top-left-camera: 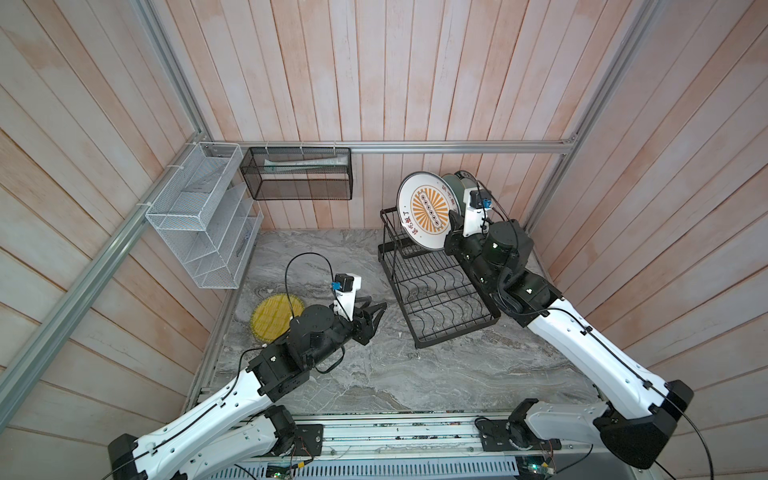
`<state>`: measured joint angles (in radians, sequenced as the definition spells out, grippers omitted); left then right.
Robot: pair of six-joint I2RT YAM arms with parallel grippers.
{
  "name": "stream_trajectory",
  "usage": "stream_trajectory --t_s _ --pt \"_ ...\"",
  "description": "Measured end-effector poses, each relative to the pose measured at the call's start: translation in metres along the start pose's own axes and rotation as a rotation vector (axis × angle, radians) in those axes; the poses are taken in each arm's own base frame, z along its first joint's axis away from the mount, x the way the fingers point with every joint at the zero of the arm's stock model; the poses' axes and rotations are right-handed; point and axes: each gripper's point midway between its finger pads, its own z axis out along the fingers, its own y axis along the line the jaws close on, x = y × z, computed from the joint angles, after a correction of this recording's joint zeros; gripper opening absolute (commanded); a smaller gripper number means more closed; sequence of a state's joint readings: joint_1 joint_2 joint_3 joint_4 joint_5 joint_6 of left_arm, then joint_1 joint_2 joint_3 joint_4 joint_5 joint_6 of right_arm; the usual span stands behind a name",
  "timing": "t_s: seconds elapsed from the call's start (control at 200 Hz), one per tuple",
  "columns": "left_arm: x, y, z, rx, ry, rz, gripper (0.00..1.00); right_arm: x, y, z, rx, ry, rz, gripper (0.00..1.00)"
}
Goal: Load the plates into the dish rack
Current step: 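Carry the sunburst plate into the rack with the right gripper while the left draws back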
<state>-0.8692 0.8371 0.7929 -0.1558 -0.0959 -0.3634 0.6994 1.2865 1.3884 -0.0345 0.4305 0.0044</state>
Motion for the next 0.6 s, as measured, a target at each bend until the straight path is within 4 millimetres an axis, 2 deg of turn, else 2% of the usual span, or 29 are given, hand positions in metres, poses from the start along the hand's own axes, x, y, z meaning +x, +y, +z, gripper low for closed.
stream_trajectory --t_s 0.31,0.6 --pt "-0.004 0.004 -0.001 -0.026 -0.02 0.008 0.5 0.006 0.007 0.032 0.122 0.031 -0.118 0.0" --pt "-0.016 0.003 -0.013 -0.021 -0.065 0.003 0.5 0.013 0.013 0.057 0.18 0.055 -0.174 0.0"
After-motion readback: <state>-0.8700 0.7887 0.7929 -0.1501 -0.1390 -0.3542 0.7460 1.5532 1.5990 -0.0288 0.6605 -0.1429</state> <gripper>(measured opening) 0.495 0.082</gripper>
